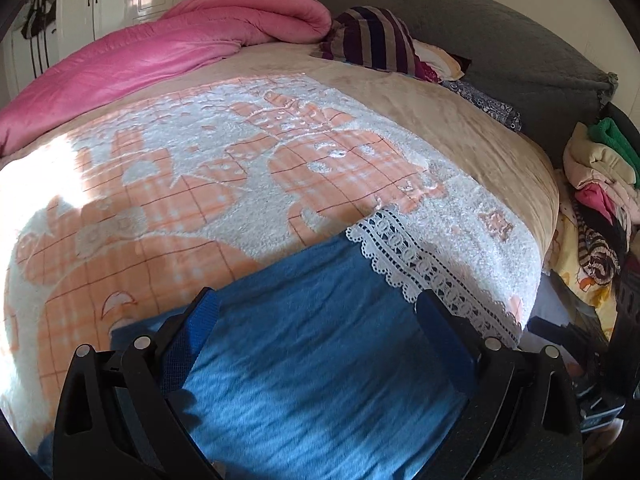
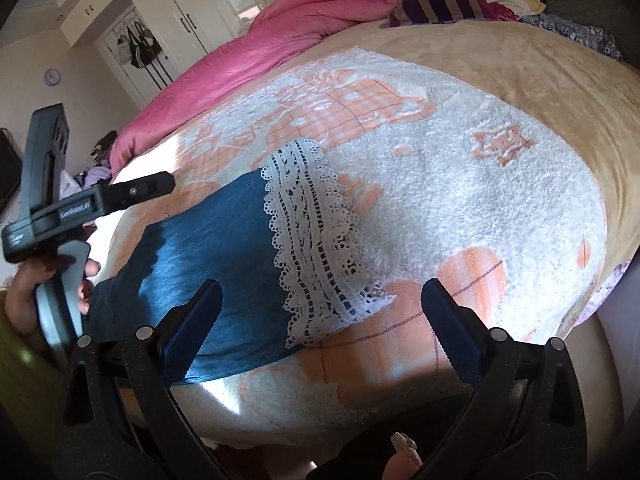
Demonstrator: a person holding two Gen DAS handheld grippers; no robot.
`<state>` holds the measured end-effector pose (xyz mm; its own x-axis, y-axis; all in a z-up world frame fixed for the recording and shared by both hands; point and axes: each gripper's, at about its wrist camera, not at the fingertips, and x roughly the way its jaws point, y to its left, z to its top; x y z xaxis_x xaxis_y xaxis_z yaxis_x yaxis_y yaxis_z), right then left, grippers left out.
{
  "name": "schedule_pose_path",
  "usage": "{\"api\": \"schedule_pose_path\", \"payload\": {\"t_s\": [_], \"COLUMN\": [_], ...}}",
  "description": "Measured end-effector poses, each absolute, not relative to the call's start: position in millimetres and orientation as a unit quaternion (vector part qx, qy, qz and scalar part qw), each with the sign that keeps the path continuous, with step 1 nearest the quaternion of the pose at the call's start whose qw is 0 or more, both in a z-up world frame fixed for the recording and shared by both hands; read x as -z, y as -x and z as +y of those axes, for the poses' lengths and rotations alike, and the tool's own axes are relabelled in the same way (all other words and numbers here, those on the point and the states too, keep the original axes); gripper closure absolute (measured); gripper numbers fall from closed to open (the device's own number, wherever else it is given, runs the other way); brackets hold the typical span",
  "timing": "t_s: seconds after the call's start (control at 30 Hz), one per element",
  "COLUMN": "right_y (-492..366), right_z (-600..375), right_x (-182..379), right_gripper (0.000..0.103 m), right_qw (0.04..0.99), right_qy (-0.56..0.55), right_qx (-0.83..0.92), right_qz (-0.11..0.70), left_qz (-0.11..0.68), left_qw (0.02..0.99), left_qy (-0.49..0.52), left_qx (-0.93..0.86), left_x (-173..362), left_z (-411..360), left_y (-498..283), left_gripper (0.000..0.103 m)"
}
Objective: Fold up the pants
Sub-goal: 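Grasp the lace hem edge with the right tool and lift it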
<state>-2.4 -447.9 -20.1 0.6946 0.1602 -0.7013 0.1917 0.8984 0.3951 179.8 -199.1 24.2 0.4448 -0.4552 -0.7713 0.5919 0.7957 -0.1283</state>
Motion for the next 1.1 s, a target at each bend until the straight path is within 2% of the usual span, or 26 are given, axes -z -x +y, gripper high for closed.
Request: {"api": "schedule_pose_path", "payload": {"t_s": [0.27, 0.6, 0.63, 0.73, 0.77, 0.83, 0.87, 0.93, 1.03, 1.1], "right_y": [-7.4, -19.0, -19.7, -23.2, -23.2, -21.4, -20.9, -22.9, -27.1, -31.8], "right_z": [-437.3, -424.2, -424.3, -425.2, -426.8, -430.9, -433.0, -436.7, -436.4, -433.9], "right_x": [33.5, 49.8, 50.5, 50.2, 49.3, 47.7, 48.0, 49.0, 49.4, 51.0], "right_gripper": [0.009, 0.009, 0.009, 0.009, 0.010, 0.031, 0.040, 0.044, 0.047, 0.049], "right_qw": [0.884, 0.879, 0.879, 0.882, 0.883, 0.884, 0.884, 0.883, 0.881, 0.881], "right_qy": [-0.226, -0.212, -0.214, -0.223, -0.230, -0.247, -0.253, -0.264, -0.277, -0.273], "right_qx": [0.001, 0.007, 0.009, 0.005, 0.001, -0.013, -0.014, -0.014, -0.031, -0.039], "right_qz": [0.410, 0.427, 0.425, 0.416, 0.410, 0.396, 0.393, 0.388, 0.383, 0.384], "left_qz": [0.433, 0.491, 0.499, 0.508, 0.507, 0.509, 0.507, 0.501, 0.506, 0.509], "left_qw": [0.826, 0.773, 0.765, 0.753, 0.746, 0.732, 0.728, 0.731, 0.723, 0.725], "left_qy": [-0.129, -0.077, -0.062, -0.036, -0.033, -0.028, -0.034, -0.049, -0.023, -0.026], "left_qx": [0.338, 0.394, 0.402, 0.417, 0.430, 0.451, 0.459, 0.461, 0.471, 0.463], "left_x": [-8.5, 41.3, 45.3, 54.2, 54.5, 54.1, 53.6, 54.3, 59.6, 60.7], "left_z": [-239.8, -260.5, -260.1, -258.8, -259.8, -261.8, -264.0, -267.7, -270.9, -272.7], "left_y": [-220.1, -263.4, -265.4, -267.0, -264.8, -262.0, -258.6, -256.0, -258.3, -257.1], "left_gripper": [0.005, 0.006, 0.009, 0.037, 0.047, 0.060, 0.060, 0.059, 0.040, 0.047]}}
